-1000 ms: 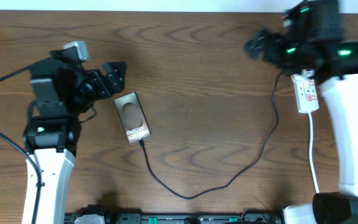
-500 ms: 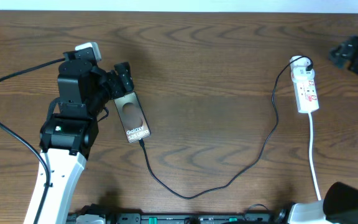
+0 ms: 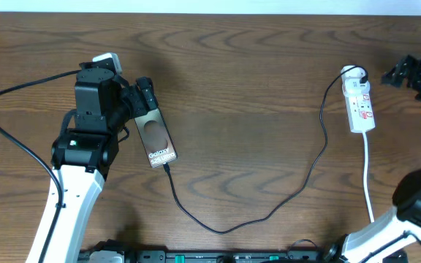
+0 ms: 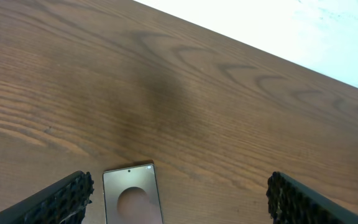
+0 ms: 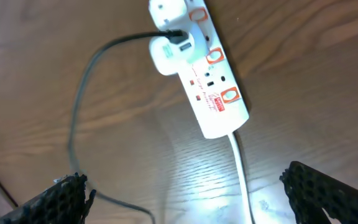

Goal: Plug charger to phone and switch on socket
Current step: 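Lower the right gripper onto the power strip's orange switch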

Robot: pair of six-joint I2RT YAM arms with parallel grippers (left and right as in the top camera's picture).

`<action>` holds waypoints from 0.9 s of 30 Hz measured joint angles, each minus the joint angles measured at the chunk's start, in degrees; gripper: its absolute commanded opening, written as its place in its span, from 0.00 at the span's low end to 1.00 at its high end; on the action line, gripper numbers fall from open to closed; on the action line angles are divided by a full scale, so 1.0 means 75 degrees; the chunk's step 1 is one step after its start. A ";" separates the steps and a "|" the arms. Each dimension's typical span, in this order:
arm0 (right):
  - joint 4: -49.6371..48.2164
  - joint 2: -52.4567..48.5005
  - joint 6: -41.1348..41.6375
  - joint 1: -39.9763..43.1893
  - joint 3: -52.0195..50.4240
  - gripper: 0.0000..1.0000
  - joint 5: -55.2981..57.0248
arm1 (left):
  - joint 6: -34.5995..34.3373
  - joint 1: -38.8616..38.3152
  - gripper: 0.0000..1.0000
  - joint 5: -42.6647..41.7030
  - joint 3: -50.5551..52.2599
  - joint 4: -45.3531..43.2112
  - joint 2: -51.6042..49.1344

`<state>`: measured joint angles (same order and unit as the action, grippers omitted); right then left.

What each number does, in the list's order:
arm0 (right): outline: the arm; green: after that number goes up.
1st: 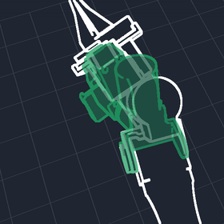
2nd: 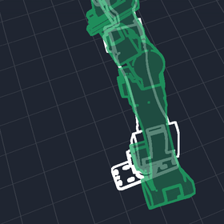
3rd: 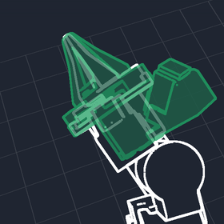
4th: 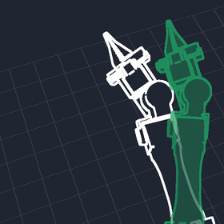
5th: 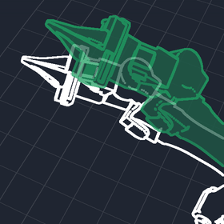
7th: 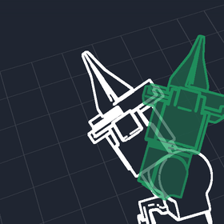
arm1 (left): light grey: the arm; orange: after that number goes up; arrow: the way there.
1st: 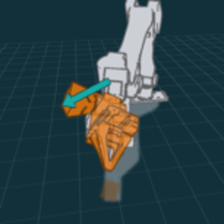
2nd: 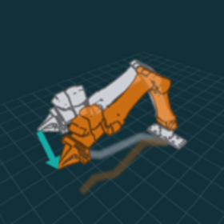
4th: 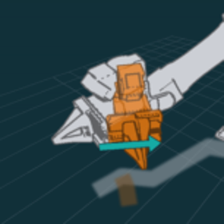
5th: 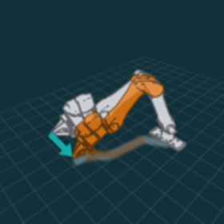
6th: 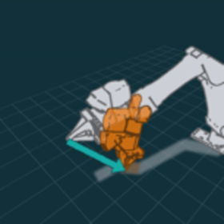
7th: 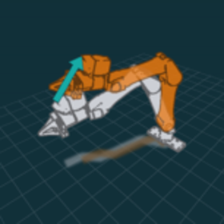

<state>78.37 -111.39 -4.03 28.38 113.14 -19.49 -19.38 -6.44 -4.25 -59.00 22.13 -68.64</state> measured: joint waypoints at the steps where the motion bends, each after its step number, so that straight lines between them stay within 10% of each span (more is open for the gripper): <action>1: 0.0003 -0.0166 -0.0087 0.0000 0.0000 0.99 -0.0003 | 0.0000 0.0000 0.91 0.0009 0.0000 0.0000 0.0000; 27: -0.1000 -0.1626 -0.1297 0.0000 -0.0632 0.99 -0.0277 | 0.0003 0.0000 0.91 0.0017 0.0000 0.0070 0.0000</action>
<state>70.87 -123.59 -13.76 28.38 108.40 -21.56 -19.35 -6.44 -4.12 -59.00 22.65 -68.64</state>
